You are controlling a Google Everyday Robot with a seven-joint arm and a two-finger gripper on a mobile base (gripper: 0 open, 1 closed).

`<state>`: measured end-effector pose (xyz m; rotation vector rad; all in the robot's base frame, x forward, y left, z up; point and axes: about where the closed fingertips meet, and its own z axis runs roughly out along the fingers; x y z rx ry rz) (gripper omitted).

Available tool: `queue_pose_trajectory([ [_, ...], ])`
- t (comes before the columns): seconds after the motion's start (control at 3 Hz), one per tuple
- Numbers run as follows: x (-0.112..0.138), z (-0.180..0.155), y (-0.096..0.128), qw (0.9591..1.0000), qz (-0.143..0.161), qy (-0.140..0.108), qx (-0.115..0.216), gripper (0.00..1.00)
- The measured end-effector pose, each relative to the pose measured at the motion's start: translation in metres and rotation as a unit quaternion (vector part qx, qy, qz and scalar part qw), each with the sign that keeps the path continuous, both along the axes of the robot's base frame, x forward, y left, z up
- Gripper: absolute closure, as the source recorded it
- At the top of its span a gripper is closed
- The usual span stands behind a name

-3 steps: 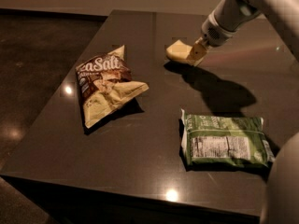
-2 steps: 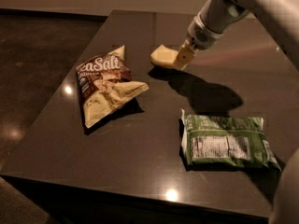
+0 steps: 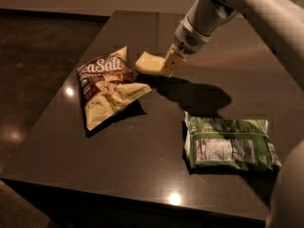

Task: Move sponge near brown chip bag

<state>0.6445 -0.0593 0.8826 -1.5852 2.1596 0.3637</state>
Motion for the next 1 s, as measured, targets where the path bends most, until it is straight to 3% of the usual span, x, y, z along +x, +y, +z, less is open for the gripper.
queue_pose_trajectory([
  [0.33, 0.0002, -0.0028, 0.0031, 1.0, 0.005, 0.002, 0.0, 0.57],
  [1.0, 0.0008, -0.0066, 0.0062, 1.0, 0.007, 0.004, 0.0, 0.11],
])
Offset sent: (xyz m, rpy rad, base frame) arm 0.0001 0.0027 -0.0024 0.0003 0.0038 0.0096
